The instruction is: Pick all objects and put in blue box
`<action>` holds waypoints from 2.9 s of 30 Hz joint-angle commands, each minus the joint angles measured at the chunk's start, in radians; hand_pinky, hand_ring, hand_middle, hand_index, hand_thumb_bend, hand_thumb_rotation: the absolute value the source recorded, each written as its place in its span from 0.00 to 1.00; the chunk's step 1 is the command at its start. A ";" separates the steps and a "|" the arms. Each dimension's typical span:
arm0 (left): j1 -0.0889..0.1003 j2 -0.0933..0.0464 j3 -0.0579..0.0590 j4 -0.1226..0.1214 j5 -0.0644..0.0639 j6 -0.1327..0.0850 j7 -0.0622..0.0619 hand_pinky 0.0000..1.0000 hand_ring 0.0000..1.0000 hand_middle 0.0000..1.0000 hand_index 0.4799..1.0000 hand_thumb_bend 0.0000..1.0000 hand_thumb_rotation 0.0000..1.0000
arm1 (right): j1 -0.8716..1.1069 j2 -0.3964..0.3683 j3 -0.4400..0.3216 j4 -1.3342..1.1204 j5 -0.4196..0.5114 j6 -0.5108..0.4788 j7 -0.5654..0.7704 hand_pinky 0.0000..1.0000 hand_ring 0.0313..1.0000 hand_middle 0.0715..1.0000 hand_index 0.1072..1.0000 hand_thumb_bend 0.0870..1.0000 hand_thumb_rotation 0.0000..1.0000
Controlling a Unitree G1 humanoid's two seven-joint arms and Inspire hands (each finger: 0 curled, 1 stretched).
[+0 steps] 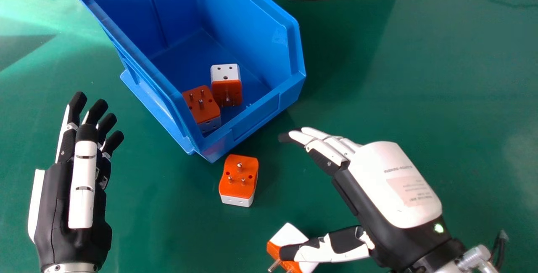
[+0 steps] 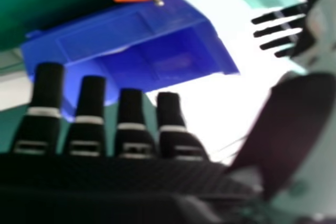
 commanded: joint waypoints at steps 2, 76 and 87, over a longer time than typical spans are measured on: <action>0.006 0.005 -0.001 -0.019 0.006 -0.007 0.000 0.94 0.94 0.95 0.94 0.45 0.83 | -0.020 0.009 0.014 0.027 -0.015 -0.013 -0.019 0.63 0.78 0.84 0.81 0.70 0.34; -0.024 0.029 0.014 -0.095 0.000 0.057 0.039 0.93 0.95 0.96 0.98 0.42 0.91 | -0.103 -0.129 0.116 0.144 -0.119 0.076 0.123 0.61 0.70 0.74 0.71 0.78 0.24; -0.014 0.035 0.016 -0.107 0.007 0.062 0.036 0.93 0.95 0.97 1.00 0.43 0.91 | -0.121 -0.101 0.127 0.162 -0.133 0.104 0.132 0.61 0.70 0.73 0.71 0.76 0.23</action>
